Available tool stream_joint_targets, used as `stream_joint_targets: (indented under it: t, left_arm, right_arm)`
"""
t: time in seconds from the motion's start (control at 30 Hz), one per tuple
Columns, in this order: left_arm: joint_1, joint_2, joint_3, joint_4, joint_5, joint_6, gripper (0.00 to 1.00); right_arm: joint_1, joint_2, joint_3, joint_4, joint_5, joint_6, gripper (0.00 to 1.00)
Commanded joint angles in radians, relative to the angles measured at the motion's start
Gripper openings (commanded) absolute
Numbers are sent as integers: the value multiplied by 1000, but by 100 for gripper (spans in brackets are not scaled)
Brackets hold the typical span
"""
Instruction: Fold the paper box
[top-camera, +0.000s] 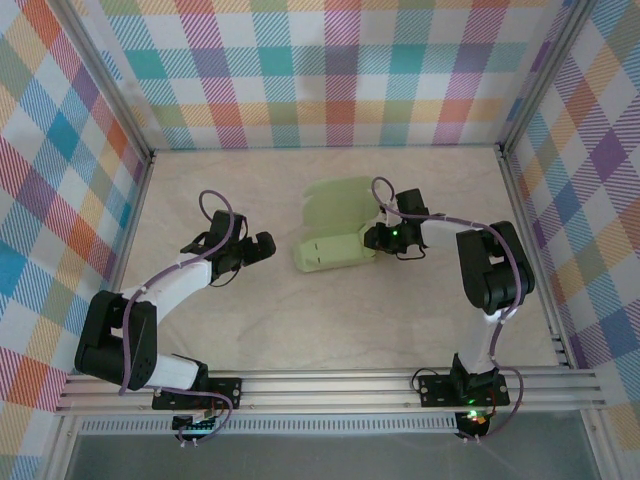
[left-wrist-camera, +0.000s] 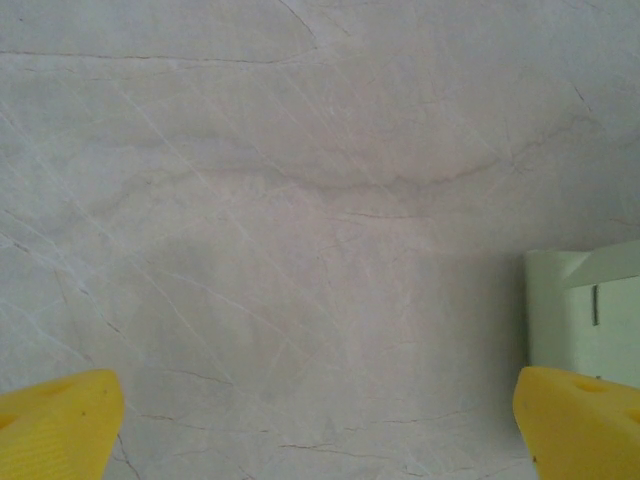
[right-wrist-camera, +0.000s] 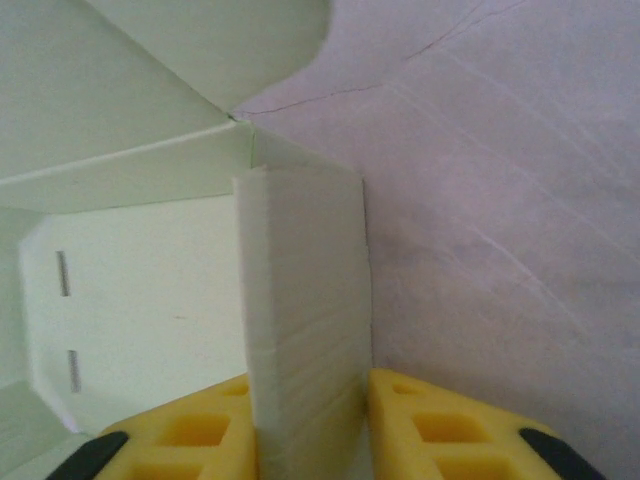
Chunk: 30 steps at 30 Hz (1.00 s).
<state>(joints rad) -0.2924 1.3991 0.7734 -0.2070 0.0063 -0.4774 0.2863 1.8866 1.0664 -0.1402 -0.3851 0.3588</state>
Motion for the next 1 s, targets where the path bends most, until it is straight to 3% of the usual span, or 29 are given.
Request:
stream_joint_targets:
  t: [0.0, 0.17, 0.3, 0.53, 0.83, 0.93, 0.97]
  left_arm:
    - [-8, 7, 0, 6, 0, 19, 100]
    - [-9, 15, -2, 16, 8, 16, 100]
    - [-8, 28, -4, 27, 19, 11, 100]
    - [-10, 47, 1, 37, 27, 9, 100]
    - [-9, 42, -3, 31, 20, 13, 100]
    - [-9, 44, -6, 33, 23, 15, 100]
    - [-9, 47, -7, 36, 26, 14, 100]
  right_arm:
    - [-4, 4, -13, -42, 48, -12, 23]
    - [21, -36, -11, -104, 189, -22, 19]
    - [85, -65, 19, -194, 398, -51, 17]
    - [179, -27, 118, -356, 703, -123, 5]
    - [256, 110, 250, -480, 908, -96, 0]
    - [264, 105, 258, -470, 908, -98, 0]
    - [265, 87, 248, -451, 890, -99, 9]
